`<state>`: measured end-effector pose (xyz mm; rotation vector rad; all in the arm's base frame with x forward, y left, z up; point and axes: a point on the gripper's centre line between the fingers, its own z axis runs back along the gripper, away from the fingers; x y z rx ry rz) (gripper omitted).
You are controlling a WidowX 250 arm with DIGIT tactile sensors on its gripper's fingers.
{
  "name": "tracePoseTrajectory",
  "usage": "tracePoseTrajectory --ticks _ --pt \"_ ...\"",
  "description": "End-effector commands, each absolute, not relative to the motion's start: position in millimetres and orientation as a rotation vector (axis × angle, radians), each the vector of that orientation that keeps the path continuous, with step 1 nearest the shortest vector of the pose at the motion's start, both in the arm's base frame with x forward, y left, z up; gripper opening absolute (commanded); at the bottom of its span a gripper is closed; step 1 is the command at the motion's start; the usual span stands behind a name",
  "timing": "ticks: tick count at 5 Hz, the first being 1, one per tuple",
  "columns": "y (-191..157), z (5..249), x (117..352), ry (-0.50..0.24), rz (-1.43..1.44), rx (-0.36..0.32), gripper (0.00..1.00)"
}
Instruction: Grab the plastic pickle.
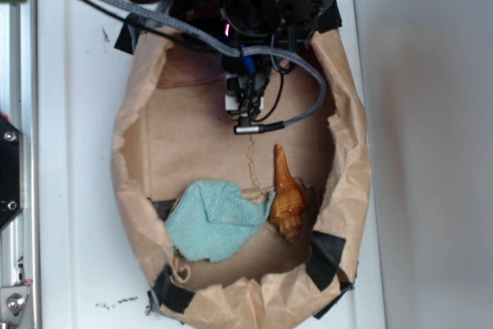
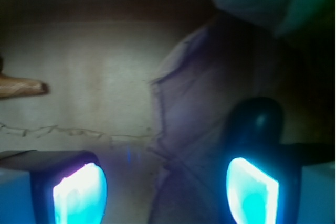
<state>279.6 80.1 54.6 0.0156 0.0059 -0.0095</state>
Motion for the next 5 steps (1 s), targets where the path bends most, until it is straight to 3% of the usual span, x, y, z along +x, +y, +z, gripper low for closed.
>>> tracePoseTrajectory --ticks 1,4,5 --pt "96 56 309 -0.08 0.133 0.1 1.0" --pt "89 34 310 -0.129 0.089 0.146 1.0" --pt "86 54 301 -0.094 0.059 0.069 1.0"
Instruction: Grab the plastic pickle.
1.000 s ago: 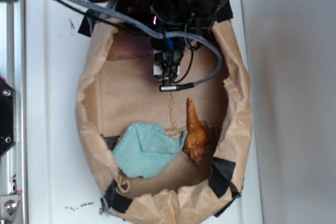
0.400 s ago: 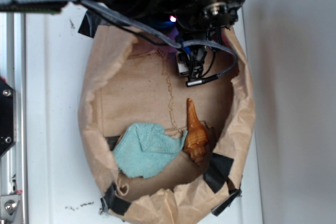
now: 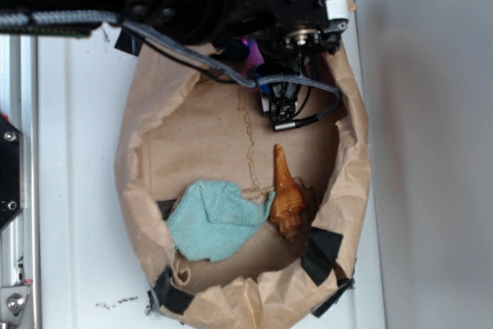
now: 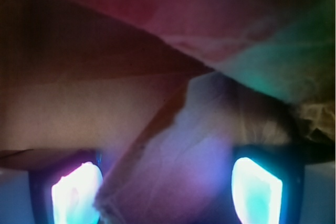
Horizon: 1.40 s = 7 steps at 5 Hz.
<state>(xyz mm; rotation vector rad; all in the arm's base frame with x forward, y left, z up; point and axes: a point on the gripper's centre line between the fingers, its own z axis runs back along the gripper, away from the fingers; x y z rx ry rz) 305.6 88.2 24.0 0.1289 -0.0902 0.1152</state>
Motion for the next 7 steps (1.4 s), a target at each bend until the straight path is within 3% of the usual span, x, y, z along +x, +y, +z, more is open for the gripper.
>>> tracePoseTrajectory --ticks 1,2,3,4,7 --pt "84 74 292 -0.052 0.041 0.011 1.0" --pt "85 95 275 -0.004 -0.004 -0.057 1.0" --pt "91 97 261 -0.002 -0.036 -0.065 1.0" --pt "93 85 255 -0.025 -0.042 -0.033 1.0" --pt "86 43 272 -0.103 -0.011 0.064 1.0"
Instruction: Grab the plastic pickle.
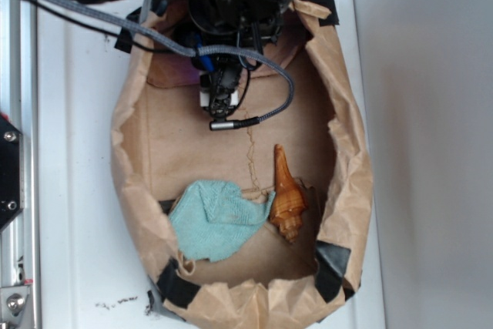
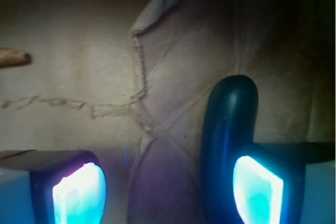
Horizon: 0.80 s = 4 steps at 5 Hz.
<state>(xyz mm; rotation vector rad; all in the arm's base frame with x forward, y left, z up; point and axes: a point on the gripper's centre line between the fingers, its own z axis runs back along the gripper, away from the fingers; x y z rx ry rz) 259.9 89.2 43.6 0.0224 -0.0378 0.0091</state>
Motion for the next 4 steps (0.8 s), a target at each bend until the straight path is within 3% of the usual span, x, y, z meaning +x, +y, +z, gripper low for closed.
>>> tracePoseTrajectory --ticks 1,3,4 --pt "84 42 277 -0.109 0.009 0.068 1.0" --pt "79 31 287 -0.123 0.017 0.076 1.0" --pt "80 41 284 -0.098 0.029 0.03 0.0"
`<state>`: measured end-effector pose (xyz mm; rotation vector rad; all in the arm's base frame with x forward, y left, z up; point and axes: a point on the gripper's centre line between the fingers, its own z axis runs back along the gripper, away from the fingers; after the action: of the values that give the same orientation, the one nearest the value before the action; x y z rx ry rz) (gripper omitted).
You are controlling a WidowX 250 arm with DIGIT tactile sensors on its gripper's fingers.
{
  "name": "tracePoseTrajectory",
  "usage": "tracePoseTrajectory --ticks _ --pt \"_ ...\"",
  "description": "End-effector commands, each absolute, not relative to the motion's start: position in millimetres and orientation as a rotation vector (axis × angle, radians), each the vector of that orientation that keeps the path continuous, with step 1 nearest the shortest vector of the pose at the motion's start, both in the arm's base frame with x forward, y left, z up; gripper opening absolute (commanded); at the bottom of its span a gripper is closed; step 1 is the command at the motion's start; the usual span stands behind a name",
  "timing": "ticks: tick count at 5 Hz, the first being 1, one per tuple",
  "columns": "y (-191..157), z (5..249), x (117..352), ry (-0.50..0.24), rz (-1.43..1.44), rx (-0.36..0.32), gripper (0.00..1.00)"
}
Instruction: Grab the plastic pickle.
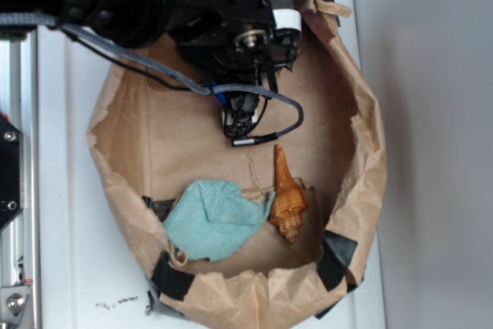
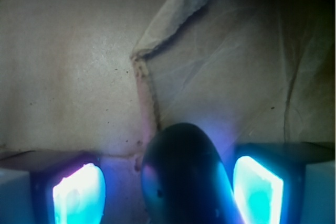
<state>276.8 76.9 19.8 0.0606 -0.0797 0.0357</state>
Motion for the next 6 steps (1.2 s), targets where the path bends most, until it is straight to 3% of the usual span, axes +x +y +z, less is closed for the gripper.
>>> tracePoseTrajectory --ticks 1,3,4,5,6 --pt "81 45 287 -0.108 0.027 0.01 0.0" --pt "78 49 290 -0.117 0.027 -0.002 0.0" --pt "75 72 283 -0.117 0.032 -0.042 0.0" --pt "70 120 266 -0.039 0.022 -0.167 0.0" --pt "73 156 257 -0.025 0.004 -0.214 0.0"
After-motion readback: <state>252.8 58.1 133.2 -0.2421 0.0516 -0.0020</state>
